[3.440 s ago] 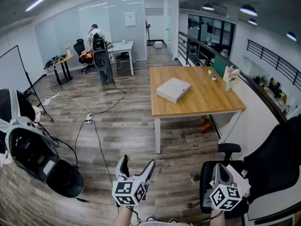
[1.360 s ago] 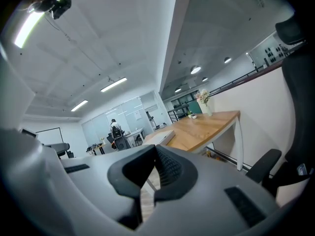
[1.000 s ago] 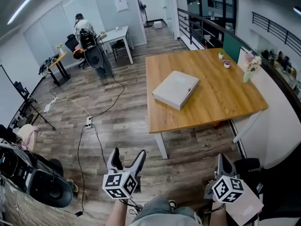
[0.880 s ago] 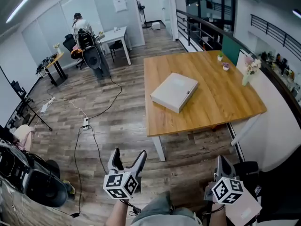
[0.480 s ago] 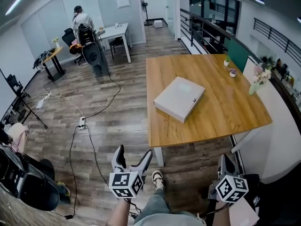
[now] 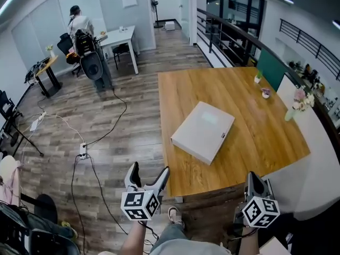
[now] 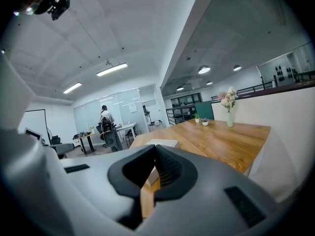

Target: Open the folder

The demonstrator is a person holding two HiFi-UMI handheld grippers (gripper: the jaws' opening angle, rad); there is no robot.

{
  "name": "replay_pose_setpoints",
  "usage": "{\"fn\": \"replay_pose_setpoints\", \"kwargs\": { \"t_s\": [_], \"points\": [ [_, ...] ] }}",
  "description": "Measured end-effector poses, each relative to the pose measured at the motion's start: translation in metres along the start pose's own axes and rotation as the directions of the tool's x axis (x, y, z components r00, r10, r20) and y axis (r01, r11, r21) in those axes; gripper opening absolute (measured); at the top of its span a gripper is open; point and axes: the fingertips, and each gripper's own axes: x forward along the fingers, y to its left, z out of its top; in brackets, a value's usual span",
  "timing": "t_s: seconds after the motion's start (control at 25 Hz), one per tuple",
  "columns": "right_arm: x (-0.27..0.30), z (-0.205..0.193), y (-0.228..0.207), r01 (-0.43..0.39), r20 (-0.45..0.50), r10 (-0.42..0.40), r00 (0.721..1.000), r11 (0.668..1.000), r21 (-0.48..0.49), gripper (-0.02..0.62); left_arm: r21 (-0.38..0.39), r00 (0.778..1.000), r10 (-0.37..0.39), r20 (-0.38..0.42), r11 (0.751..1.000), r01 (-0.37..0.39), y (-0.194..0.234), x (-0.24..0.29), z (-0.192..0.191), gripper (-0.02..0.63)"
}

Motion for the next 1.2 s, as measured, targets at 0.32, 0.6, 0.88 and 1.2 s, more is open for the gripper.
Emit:
{"fn": "replay_pose_setpoints", "kwargs": {
  "t_s": [0.32,0.6,0.88,1.2],
  "points": [
    [0.095,0.023,0.021,0.020,-0.017,-0.020,1.000,1.000,-0.007,0.002,-0.007,0.999,-0.034,0.013,0.999,0.034,0.043,0.094,0.035,0.511],
    [0.161,0.040,0.051,-0.011,-0.017,0.010,1.000,0.999,-0.035,0.002,-0.025,0.999,-0.029,0.031,0.999,0.030,0.087,0.146,0.055,0.511],
    [0.180,0.028,0.047,0.032,-0.072,-0.034,0.997,0.999,-0.032,0.002,-0.023,0.999,-0.043,0.005,0.999,0.043,0.104,0.171,0.051,0.511],
    [0.201,0.031,0.047,0.005,-0.098,-0.008,0.995,0.999,-0.034,0.002,0.021,0.984,-0.162,-0.079,0.986,0.164,0.089,0.179,0.032,0.509]
  ]
}}
